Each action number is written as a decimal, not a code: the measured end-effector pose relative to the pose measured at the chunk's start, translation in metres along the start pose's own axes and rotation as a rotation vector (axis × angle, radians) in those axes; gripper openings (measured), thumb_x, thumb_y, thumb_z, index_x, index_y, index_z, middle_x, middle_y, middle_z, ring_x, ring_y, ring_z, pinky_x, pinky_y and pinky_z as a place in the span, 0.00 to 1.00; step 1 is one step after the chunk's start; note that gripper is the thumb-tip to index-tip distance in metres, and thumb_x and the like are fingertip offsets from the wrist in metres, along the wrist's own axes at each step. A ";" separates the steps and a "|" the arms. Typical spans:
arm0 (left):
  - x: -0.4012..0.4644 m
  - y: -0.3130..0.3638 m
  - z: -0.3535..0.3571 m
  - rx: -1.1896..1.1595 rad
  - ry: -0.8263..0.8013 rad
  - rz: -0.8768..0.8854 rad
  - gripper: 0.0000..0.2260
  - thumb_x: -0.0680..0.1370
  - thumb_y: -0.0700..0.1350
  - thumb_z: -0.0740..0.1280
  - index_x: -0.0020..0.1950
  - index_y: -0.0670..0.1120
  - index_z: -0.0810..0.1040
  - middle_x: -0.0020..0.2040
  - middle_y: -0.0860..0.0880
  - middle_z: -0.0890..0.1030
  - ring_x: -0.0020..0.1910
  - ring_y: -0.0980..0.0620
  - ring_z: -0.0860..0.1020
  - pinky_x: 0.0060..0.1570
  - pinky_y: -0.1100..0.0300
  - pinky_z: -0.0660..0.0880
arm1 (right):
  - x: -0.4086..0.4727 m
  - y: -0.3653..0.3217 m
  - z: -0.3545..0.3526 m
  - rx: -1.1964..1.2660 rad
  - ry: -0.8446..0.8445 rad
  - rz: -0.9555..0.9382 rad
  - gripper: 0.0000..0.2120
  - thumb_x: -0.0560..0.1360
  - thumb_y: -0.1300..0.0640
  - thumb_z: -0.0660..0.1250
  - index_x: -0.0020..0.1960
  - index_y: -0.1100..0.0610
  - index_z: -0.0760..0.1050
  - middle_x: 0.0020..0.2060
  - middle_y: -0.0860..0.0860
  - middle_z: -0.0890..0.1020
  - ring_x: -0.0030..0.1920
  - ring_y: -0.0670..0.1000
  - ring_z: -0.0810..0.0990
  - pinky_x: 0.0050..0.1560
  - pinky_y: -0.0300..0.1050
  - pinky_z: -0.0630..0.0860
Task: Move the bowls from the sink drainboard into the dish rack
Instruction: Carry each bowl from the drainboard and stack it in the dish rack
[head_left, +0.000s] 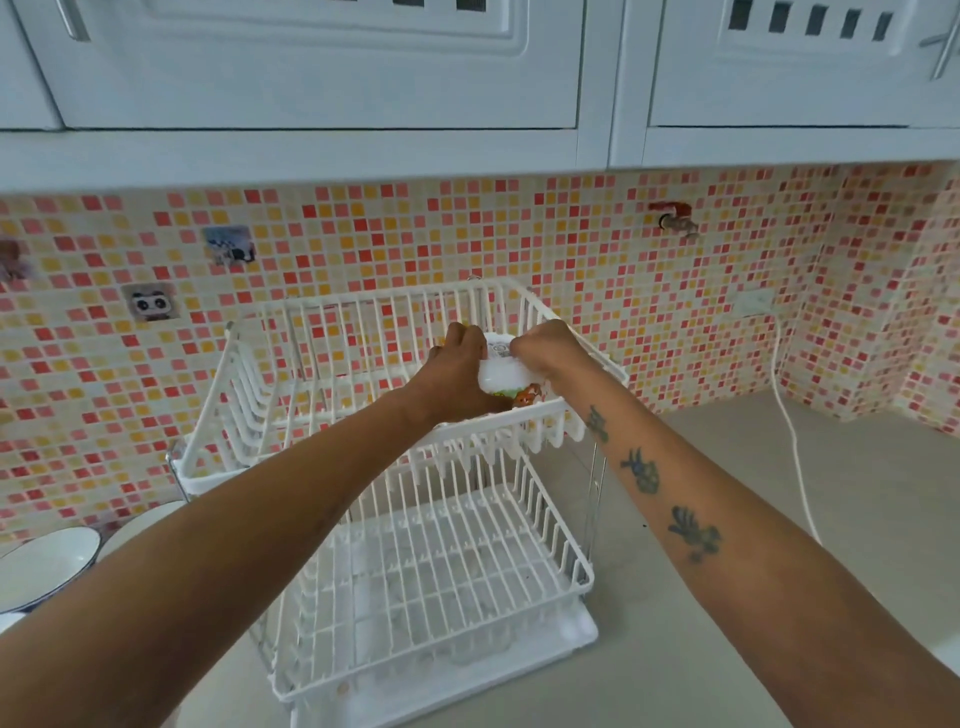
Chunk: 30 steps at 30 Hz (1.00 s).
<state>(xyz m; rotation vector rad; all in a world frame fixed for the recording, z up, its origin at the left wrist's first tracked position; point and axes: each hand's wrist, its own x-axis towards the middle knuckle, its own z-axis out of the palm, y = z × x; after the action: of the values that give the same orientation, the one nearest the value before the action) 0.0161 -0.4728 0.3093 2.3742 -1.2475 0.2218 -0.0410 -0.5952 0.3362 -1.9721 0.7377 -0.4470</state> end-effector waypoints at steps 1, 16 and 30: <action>0.000 -0.002 0.001 0.007 -0.006 0.004 0.34 0.67 0.51 0.78 0.64 0.38 0.65 0.64 0.40 0.66 0.59 0.39 0.71 0.59 0.48 0.71 | 0.000 -0.001 0.001 -0.052 -0.011 0.004 0.20 0.75 0.62 0.62 0.66 0.66 0.70 0.50 0.58 0.76 0.45 0.55 0.75 0.32 0.41 0.68; -0.015 -0.009 -0.030 -0.154 0.176 -0.130 0.30 0.73 0.59 0.70 0.65 0.41 0.68 0.67 0.44 0.69 0.68 0.43 0.67 0.66 0.46 0.68 | -0.027 -0.016 0.014 -0.068 0.353 -0.496 0.14 0.77 0.58 0.63 0.61 0.59 0.76 0.63 0.56 0.77 0.61 0.55 0.77 0.53 0.38 0.67; -0.204 -0.173 -0.176 -0.133 0.682 -0.600 0.15 0.77 0.50 0.68 0.58 0.41 0.76 0.59 0.45 0.79 0.60 0.48 0.77 0.57 0.59 0.71 | -0.165 -0.148 0.222 0.540 -0.202 -0.934 0.09 0.77 0.59 0.61 0.41 0.59 0.77 0.32 0.43 0.73 0.31 0.39 0.70 0.38 0.34 0.67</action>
<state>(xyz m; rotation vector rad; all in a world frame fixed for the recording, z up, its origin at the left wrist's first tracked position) 0.0505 -0.1561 0.3424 2.1509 -0.2194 0.6533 0.0106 -0.2867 0.3573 -1.6916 -0.4554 -0.8639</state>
